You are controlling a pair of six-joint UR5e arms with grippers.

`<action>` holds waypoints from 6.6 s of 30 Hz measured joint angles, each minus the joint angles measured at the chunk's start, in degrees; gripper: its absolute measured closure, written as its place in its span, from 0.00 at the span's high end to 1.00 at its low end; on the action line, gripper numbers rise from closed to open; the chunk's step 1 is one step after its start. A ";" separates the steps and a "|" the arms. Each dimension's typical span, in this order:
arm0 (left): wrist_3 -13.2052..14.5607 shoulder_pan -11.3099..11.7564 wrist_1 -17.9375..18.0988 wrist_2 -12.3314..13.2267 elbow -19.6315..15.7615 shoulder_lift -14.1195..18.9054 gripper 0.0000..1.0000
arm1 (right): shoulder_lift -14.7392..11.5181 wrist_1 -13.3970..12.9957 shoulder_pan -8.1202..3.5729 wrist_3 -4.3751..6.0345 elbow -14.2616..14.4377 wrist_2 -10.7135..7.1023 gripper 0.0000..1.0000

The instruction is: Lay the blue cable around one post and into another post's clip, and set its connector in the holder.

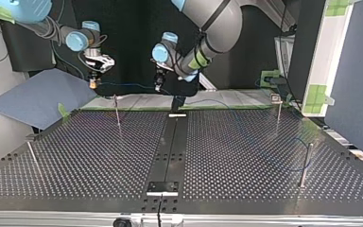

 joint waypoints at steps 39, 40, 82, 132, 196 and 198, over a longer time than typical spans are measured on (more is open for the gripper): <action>-0.54 -4.80 -0.19 -0.65 1.51 2.94 0.00 | -1.65 4.67 -3.98 0.81 -5.64 -0.13 0.00; -0.54 -4.84 -0.19 -0.64 1.64 2.94 0.00 | -2.01 4.78 -4.06 1.05 -5.69 -0.11 0.00; -4.27 -4.47 -1.49 3.74 4.63 4.07 0.00 | -6.25 5.27 -7.46 6.65 -6.17 -0.31 0.00; -6.96 -0.33 -2.40 7.39 6.05 3.64 0.00 | -6.22 7.32 -7.08 6.52 -8.96 -0.37 0.00; -4.97 -1.15 -6.20 6.97 8.76 2.40 1.00 | -6.12 6.32 -5.67 5.89 -9.52 0.01 0.00; -4.95 -1.30 -6.44 6.96 8.67 2.40 1.00 | -6.13 6.24 -5.55 5.89 -9.52 0.00 0.00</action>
